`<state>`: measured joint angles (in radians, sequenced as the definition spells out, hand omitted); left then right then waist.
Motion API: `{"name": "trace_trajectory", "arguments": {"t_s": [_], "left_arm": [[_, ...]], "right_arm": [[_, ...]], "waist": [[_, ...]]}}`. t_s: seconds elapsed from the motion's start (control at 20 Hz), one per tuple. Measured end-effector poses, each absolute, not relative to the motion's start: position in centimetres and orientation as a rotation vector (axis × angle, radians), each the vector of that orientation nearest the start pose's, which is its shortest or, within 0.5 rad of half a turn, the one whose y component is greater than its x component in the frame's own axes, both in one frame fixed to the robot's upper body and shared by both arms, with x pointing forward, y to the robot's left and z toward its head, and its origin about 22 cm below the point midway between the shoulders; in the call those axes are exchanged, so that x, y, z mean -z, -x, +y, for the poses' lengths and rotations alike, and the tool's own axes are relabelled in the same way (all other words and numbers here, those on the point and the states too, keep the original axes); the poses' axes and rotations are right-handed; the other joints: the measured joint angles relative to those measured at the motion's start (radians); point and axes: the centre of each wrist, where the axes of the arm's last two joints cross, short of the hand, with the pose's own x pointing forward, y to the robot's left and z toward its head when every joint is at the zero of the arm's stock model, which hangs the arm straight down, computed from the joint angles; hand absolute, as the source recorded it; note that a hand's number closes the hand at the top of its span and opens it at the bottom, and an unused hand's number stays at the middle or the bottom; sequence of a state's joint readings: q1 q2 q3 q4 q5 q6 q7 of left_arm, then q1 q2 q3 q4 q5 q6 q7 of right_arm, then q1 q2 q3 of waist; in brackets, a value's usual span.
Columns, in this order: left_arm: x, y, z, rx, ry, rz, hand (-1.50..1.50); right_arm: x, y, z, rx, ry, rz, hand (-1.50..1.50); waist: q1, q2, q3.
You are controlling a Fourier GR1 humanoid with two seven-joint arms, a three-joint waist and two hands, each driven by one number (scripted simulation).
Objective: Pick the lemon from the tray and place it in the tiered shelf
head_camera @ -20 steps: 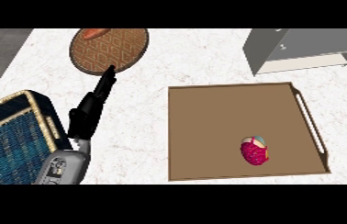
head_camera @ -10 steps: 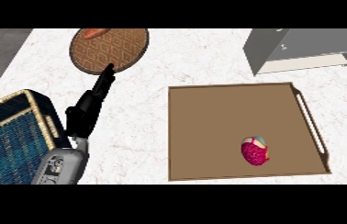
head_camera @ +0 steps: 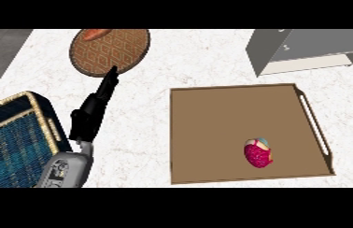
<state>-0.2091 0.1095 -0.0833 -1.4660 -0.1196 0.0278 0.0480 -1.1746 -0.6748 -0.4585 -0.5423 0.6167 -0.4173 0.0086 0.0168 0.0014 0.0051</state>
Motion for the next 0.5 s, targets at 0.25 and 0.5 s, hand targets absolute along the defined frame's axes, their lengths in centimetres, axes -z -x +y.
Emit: {"name": "trace_trajectory", "arguments": {"t_s": [0.25, 0.5], "left_arm": [[-2.5, -28.9, 21.7, 0.298, -0.107, -1.618, 0.00], [-2.8, -28.8, 22.0, 0.295, -0.103, -1.610, 0.00]], "right_arm": [[-28.9, -42.6, -39.8, 0.128, 1.142, -1.736, -1.50], [-31.6, -41.8, -40.5, 0.253, 1.065, -1.786, -1.50]], "waist": [[-0.001, -0.002, 0.002], [-0.004, -0.003, 0.001]]}}
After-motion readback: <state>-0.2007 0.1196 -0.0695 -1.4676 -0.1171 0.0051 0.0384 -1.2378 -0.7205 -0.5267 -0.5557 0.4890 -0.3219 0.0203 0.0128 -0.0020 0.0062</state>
